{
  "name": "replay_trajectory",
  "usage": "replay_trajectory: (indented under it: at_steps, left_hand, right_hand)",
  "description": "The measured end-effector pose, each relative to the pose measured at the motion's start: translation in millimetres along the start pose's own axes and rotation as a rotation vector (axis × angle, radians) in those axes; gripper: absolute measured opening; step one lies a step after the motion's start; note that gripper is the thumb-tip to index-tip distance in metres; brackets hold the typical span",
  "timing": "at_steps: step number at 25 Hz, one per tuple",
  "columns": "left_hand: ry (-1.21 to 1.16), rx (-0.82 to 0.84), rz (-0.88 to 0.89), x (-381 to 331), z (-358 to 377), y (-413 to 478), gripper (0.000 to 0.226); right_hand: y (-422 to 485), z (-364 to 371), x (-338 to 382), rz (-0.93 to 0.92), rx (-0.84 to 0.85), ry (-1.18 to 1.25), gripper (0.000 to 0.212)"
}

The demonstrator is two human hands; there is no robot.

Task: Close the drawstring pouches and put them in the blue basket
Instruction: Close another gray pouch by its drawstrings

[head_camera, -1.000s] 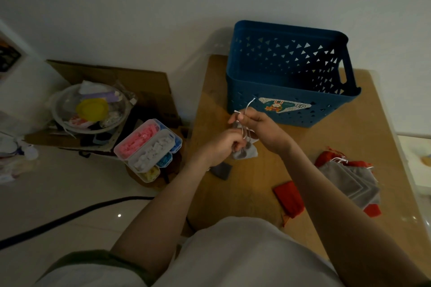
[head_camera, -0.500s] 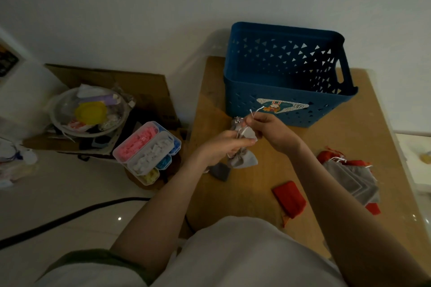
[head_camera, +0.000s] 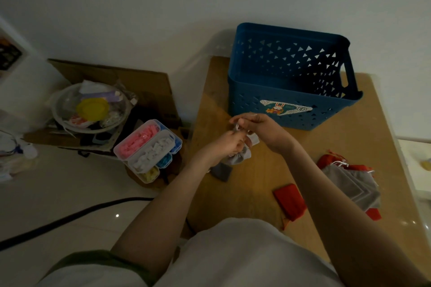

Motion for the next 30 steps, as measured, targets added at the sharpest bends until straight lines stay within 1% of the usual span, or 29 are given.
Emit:
replay_trajectory:
  at_steps: [3,6,8,11,13,15,17,19,21,24,28,30]
  left_hand:
    - [-0.19,-0.032,0.037,6,-12,5,0.043]
    - [-0.284,-0.072,0.017,14,-21,9,0.039]
    - [-0.282,-0.059,0.014,17,-20,9,0.04]
    - [-0.249,-0.116,-0.032,20,-24,8,0.041]
    - [-0.194,-0.184,-0.051,23,-32,7,0.036]
    - [-0.171,-0.186,-0.034,25,-35,7,0.03]
    - [-0.227,-0.155,0.016,23,-35,9,0.029]
    - [-0.293,-0.154,0.055,19,-36,8,0.028]
    - [-0.293,-0.189,0.058,16,-39,7,0.028]
    - [-0.293,-0.267,0.027,17,-47,4,0.028]
    - [-0.306,-0.288,0.018,18,-54,5,0.026]
    - [-0.345,-0.293,0.022,21,-55,4,0.025]
  right_hand:
    - [0,0,-18,0.092,0.02,-0.036,0.023]
    - [-1,0,-24,0.1,-0.003,-0.109,0.017]
    - [-2,1,-19,0.068,-0.028,-0.145,0.012]
    - [-2,-6,-16,0.041,-0.124,-0.214,0.016]
    - [-1,-13,-16,0.051,-0.196,-0.205,0.015]
    - [0,-15,-16,0.058,-0.221,-0.166,0.011]
    - [1,-7,-19,0.067,-0.153,-0.085,0.009]
    - [1,10,-27,0.088,-0.017,0.005,0.021]
    - [-1,19,-35,0.114,0.064,0.037,0.026]
    - [-2,18,-39,0.142,0.086,0.03,0.023]
    - [-1,19,-44,0.182,0.082,0.026,0.023]
    - [0,18,-45,0.187,0.049,0.026,0.021]
Point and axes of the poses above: each hand's wrist, its own y-axis towards the middle knuckle, its own z-axis out of the palm, x = y × z, the point moved 10 cm from there along y, towards the middle knuckle, and after that the axes turned 1 degree about -z, right-handed, at the moved point
